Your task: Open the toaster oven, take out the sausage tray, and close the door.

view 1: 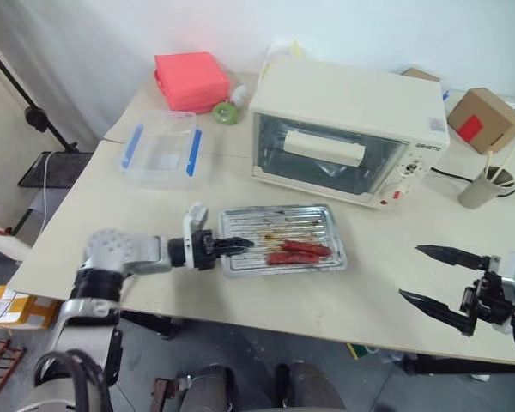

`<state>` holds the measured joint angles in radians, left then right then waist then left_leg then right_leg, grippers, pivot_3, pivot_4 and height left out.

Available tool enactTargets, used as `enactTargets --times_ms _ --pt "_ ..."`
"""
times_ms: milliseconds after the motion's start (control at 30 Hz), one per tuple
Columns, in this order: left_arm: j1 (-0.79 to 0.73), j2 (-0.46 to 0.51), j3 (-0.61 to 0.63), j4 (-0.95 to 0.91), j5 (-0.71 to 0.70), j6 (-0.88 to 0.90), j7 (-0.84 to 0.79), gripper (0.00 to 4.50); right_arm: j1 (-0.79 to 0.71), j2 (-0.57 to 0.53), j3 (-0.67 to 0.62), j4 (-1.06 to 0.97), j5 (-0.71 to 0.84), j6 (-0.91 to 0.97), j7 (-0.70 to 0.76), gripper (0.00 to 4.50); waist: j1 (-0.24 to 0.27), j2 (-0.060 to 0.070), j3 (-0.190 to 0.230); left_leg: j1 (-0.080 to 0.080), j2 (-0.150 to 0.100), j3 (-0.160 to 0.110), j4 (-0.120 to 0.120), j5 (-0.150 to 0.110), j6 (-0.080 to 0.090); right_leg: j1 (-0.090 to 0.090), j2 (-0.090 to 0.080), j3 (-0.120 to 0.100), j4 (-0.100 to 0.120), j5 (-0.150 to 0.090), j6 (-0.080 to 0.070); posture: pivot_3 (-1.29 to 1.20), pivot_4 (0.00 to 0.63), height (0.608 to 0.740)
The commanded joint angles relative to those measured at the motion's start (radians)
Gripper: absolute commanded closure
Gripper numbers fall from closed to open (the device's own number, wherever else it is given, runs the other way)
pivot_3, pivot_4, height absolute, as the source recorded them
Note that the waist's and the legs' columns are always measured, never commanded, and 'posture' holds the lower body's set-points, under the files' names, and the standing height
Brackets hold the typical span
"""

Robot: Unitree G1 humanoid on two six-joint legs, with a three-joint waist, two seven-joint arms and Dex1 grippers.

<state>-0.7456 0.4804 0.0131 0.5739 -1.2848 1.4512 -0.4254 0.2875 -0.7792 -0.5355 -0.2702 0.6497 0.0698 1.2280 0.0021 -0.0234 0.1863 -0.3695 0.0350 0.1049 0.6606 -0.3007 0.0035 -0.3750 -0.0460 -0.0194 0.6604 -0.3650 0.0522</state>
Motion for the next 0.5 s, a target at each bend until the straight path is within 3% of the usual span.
enactTargets --times_ms 33,100,200,367,500 --pt "-0.053 -0.024 -0.06 0.056 0.13 0.014 -0.132 4.5 0.031 0.011 -0.042 -0.042 0.02 0.002 -0.013 0.03 0.0 0.0 0.0 0.0 0.0 0.0 0.0 0.0 0.0 0.0 0.0 0.0 0.0 0.0 0.0 0.0 0.15 0.74" --pt "-0.088 -0.032 -0.099 0.075 0.203 0.005 -0.204 4.5 0.052 0.022 -0.039 -0.05 0.012 -0.005 -0.022 0.03 0.002 0.0 0.0 0.0 0.0 0.0 0.0 0.0 0.0 0.0 0.0 0.0 0.0 0.0 0.0 0.0 0.15 0.74" --pt "-0.131 -0.038 -0.114 0.099 0.281 -0.002 -0.281 3.86 0.081 0.041 -0.021 -0.068 -0.005 -0.014 -0.037 0.0 0.001 0.0 0.0 0.0 0.0 -0.001 0.0 0.0 0.0 0.0 0.0 0.0 0.0 0.0 0.0 0.0 0.15 0.74" --pt "-0.112 0.0 -0.108 0.042 0.362 -0.003 -0.365 2.24 0.068 0.038 0.0 -0.058 -0.018 -0.011 -0.044 0.0 -0.009 0.0 0.0 0.0 0.0 0.0 -0.001 0.0 0.0 -0.001 0.0 0.0 0.0 0.0 0.0 0.0 0.15 0.74" --pt "-0.039 0.092 -0.102 -0.112 0.365 0.017 -0.45 1.23 0.036 0.032 0.024 -0.034 -0.032 -0.017 -0.037 0.0 -0.023 0.0 0.0 0.0 0.001 0.0 -0.003 0.001 -0.002 -0.002 0.0 0.0 0.001 0.0 0.0 0.0 0.15 0.74"
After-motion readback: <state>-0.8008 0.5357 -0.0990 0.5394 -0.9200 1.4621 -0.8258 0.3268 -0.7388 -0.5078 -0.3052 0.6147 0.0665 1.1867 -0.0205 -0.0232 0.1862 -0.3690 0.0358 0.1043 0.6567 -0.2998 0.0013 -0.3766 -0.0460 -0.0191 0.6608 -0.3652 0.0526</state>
